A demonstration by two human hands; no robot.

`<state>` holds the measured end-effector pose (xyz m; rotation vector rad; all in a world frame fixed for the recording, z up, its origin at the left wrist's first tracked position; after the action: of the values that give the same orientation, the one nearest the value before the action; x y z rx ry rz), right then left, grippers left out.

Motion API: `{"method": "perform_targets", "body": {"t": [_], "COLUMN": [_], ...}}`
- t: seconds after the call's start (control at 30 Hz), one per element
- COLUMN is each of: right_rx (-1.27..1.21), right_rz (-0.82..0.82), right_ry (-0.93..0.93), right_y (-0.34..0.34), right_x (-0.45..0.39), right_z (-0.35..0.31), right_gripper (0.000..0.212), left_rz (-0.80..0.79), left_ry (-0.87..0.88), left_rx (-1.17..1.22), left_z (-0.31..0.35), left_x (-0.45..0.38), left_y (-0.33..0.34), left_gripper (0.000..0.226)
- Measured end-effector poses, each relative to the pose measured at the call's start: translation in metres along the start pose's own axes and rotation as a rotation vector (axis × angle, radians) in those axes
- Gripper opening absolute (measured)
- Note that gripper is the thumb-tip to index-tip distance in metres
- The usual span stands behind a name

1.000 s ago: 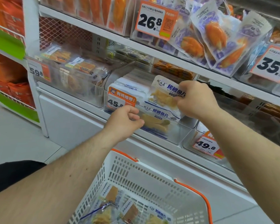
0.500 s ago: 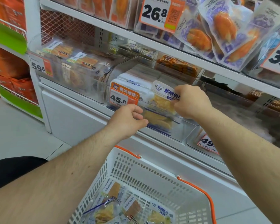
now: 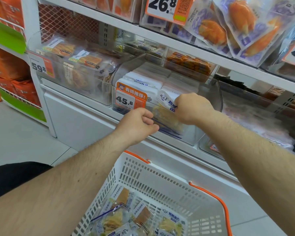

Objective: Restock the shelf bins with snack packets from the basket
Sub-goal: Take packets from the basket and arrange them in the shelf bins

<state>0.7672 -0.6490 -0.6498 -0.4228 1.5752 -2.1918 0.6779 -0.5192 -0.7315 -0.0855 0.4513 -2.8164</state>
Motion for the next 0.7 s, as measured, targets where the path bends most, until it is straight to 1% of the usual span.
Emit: {"method": "perform_targets", "body": {"t": [0.1, 0.17, 0.23, 0.3, 0.33, 0.37, 0.43, 0.5, 0.6, 0.7], "right_rx": [-0.016, -0.037, -0.142, -0.197, -0.169, -0.127, -0.06, -0.051, -0.124, -0.207], "right_rz": [-0.093, -0.114, -0.064, 0.035, 0.079, 0.111, 0.138, 0.117, 0.024, -0.028], "right_ry": [0.01, -0.008, -0.052, -0.084, -0.089, -0.084, -0.068, -0.055, -0.049, -0.021], "right_y": [0.0, 0.0, 0.001, 0.002, 0.001, -0.002, -0.006, -0.007, 0.003, 0.006], "right_x": [-0.004, -0.01, -0.017, -0.02, -0.021, -0.02, -0.023, -0.027, -0.029, -0.026], "right_z": [-0.001, -0.001, -0.002, -0.002, -0.002, -0.002, -0.002, -0.004, -0.009, -0.012], "right_gripper": [0.029, 0.033, 0.03, 0.021, 0.019, 0.021, 0.024, 0.024, 0.028, 0.032], "left_rz": [-0.011, -0.02, -0.023, -0.026, -0.028, -0.03, -0.032, -0.034, -0.038, -0.043], "left_ry": [-0.002, -0.001, -0.002, -0.007, -0.008, -0.009, -0.009, -0.011, -0.012, -0.014], "left_rx": [-0.01, -0.013, -0.019, -0.024, -0.025, -0.024, -0.022, -0.024, -0.034, -0.042], "left_z": [0.0, 0.001, 0.001, 0.0, 0.0, 0.0, -0.001, -0.002, -0.001, -0.001], "left_x": [0.0, 0.0, 0.0, 0.001, 0.001, 0.001, 0.001, 0.001, 0.001, 0.0], "left_y": [0.001, 0.002, 0.002, 0.002, 0.002, 0.002, 0.001, 0.001, 0.001, 0.002], "left_gripper": [0.04, 0.039, 0.039, 0.039, 0.039, 0.039, 0.039, 0.038, 0.037, 0.036]}}
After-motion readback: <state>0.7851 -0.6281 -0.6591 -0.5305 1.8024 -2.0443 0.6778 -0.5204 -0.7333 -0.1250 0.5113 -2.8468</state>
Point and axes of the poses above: each hand's wrist, its own x-axis away from the middle knuckle, its own y-axis out of the palm, z = x × y, the point moved 2 cm from there along -x, towards the middle knuckle, and after that the axes turned 3 degrees about x, right-handed, at the moved point
